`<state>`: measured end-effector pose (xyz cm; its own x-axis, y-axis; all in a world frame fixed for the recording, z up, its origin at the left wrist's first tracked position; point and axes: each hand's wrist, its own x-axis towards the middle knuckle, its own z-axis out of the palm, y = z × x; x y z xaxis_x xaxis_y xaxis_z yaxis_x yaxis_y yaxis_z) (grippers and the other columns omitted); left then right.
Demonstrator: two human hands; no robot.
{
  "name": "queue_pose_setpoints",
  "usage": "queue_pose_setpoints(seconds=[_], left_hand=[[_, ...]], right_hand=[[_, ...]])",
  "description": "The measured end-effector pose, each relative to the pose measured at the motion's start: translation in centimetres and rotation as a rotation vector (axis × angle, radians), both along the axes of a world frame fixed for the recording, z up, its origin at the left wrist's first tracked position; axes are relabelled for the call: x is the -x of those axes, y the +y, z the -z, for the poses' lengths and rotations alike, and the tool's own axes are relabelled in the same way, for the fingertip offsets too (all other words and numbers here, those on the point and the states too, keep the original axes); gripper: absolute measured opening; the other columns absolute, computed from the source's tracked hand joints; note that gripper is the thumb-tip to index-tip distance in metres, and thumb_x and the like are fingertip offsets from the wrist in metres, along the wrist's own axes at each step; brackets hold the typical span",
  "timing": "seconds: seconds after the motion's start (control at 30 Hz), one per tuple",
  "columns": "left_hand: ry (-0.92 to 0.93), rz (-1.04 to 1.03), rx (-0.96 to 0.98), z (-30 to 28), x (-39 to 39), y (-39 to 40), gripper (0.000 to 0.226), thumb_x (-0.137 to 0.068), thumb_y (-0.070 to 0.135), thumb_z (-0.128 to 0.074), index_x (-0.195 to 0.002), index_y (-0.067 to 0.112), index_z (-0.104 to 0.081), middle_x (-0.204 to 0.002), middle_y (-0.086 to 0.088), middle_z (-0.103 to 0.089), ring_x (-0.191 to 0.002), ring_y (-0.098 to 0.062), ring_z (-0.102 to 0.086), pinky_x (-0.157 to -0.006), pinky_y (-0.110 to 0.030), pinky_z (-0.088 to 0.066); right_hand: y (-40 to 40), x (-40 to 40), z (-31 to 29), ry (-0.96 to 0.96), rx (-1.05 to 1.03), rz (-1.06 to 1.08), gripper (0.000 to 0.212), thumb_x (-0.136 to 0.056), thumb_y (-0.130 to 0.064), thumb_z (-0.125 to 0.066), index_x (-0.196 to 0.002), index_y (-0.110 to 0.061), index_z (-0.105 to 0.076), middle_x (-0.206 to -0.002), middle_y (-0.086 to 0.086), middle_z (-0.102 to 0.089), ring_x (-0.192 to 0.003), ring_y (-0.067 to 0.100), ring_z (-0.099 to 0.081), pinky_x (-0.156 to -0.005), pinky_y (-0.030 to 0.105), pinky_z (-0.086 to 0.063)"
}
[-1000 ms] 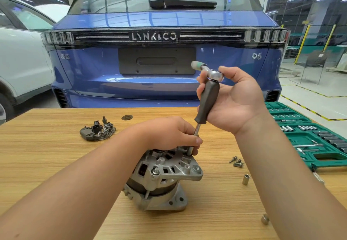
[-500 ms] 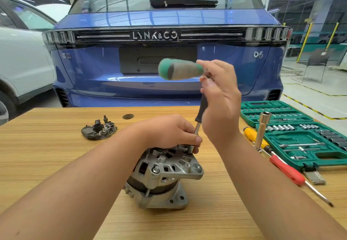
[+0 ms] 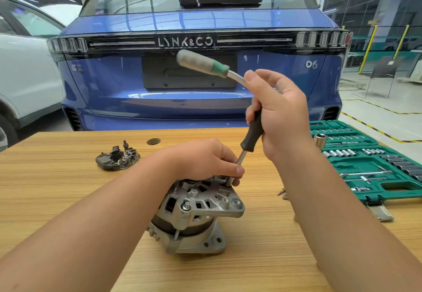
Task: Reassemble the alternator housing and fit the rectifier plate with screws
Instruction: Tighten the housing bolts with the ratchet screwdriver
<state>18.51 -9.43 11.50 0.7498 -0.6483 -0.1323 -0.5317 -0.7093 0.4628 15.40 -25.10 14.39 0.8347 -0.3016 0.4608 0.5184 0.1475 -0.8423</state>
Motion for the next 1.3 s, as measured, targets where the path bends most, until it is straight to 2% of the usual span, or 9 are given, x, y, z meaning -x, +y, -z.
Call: queue_pose_setpoints(seconds=[0.1, 0.2, 0.37, 0.5, 0.67, 0.8, 0.93, 1.17, 1.3], left_hand=[[-0.009, -0.004, 0.006, 0.0, 0.0, 0.0, 0.027, -0.099, 0.055, -0.056, -0.086, 0.043, -0.076, -0.077, 0.027, -0.068, -0.065, 0.008, -0.056, -0.066, -0.027, -0.039], [-0.017, -0.015, 0.009, 0.0, 0.0, 0.1, 0.026, -0.099, 0.055, -0.056, -0.086, 0.043, -0.076, -0.083, 0.025, -0.070, -0.072, 0.002, -0.060, -0.069, -0.028, -0.042], [-0.022, -0.018, 0.001, 0.0, 0.2, 0.1, 0.027, -0.099, 0.054, -0.056, -0.086, 0.043, -0.077, -0.081, 0.030, -0.068, -0.068, 0.012, -0.057, -0.065, -0.026, -0.038], [-0.018, -0.021, 0.002, 0.1, 0.1, 0.1, 0.027, -0.098, 0.056, -0.056, -0.086, 0.043, -0.077, -0.085, 0.026, -0.070, -0.075, 0.005, -0.060, -0.071, -0.030, -0.045], [-0.021, -0.014, -0.009, 0.1, 0.2, 0.1, 0.028, -0.098, 0.057, -0.055, -0.086, 0.043, -0.077, -0.091, 0.020, -0.073, -0.086, -0.006, -0.066, -0.085, -0.039, -0.054], [-0.008, -0.026, 0.002, 0.0, 0.2, 0.1, 0.029, -0.099, 0.056, -0.054, -0.087, 0.042, -0.077, -0.089, 0.026, -0.072, -0.080, 0.004, -0.063, -0.073, -0.031, -0.047], [0.000, -0.034, 0.013, 0.1, 0.0, -0.1, 0.031, -0.100, 0.054, -0.055, -0.084, 0.040, -0.077, -0.083, 0.027, -0.071, -0.070, 0.009, -0.061, -0.068, -0.027, -0.041], [0.004, -0.026, -0.004, -0.1, 0.2, -0.1, 0.028, -0.098, 0.056, -0.056, -0.086, 0.042, -0.077, -0.087, 0.021, -0.073, -0.078, -0.003, -0.063, -0.074, -0.030, -0.046], [-0.028, -0.006, -0.040, -0.1, 0.2, -0.1, 0.027, -0.097, 0.059, -0.055, -0.088, 0.044, -0.076, -0.084, 0.016, -0.071, -0.068, -0.002, -0.058, -0.066, -0.028, -0.042]], right_hand=[[-0.2, 0.3, -0.8, 0.202, -0.253, -0.173, 0.019, -0.096, -0.033, -0.066, -0.104, -0.016, -0.063, -0.062, -0.005, -0.061, -0.053, 0.011, -0.054, -0.057, 0.027, -0.042], [-0.2, 1.0, -1.3, 0.340, -0.537, -0.475, 0.038, -0.101, -0.035, -0.052, -0.118, -0.003, -0.063, -0.081, 0.005, -0.068, -0.069, 0.015, -0.059, -0.068, 0.024, -0.049], [-0.3, 1.5, -1.8, 0.395, -0.680, -0.413, 0.015, -0.092, -0.024, -0.062, -0.089, -0.009, -0.064, -0.075, 0.002, -0.062, -0.070, 0.018, -0.056, -0.071, 0.027, -0.049], [1.1, 1.1, -0.9, 0.121, -0.497, -0.111, 0.017, -0.091, -0.010, -0.068, -0.078, -0.018, -0.060, -0.069, -0.003, -0.059, -0.066, 0.012, -0.054, -0.065, 0.027, -0.043], [2.4, 0.5, 2.2, -0.487, 0.399, 0.366, 0.022, -0.094, 0.006, -0.057, -0.103, -0.008, -0.070, -0.112, 0.014, -0.058, -0.101, -0.002, -0.053, -0.085, 0.013, -0.041], [1.7, 0.3, 2.0, -0.394, 0.267, 0.138, 0.030, -0.098, -0.020, -0.041, -0.103, -0.031, -0.069, -0.113, 0.011, -0.057, -0.090, 0.009, -0.056, -0.075, 0.028, -0.049], [1.1, 0.1, 1.3, -0.263, 0.125, 0.105, 0.023, -0.093, -0.043, -0.053, -0.103, -0.031, -0.070, -0.087, -0.003, -0.066, -0.074, 0.012, -0.060, -0.064, 0.028, -0.051], [0.2, -0.1, 0.4, -0.047, 0.050, -0.013, 0.036, -0.088, -0.033, -0.077, -0.117, -0.014, -0.066, -0.068, -0.002, -0.061, -0.058, 0.013, -0.057, -0.060, 0.026, -0.051], [-0.5, 0.3, -0.8, 0.167, -0.156, -0.127, 0.014, -0.093, -0.024, -0.070, -0.101, -0.014, -0.065, -0.058, -0.005, -0.054, -0.053, 0.011, -0.049, -0.053, 0.025, -0.044]])
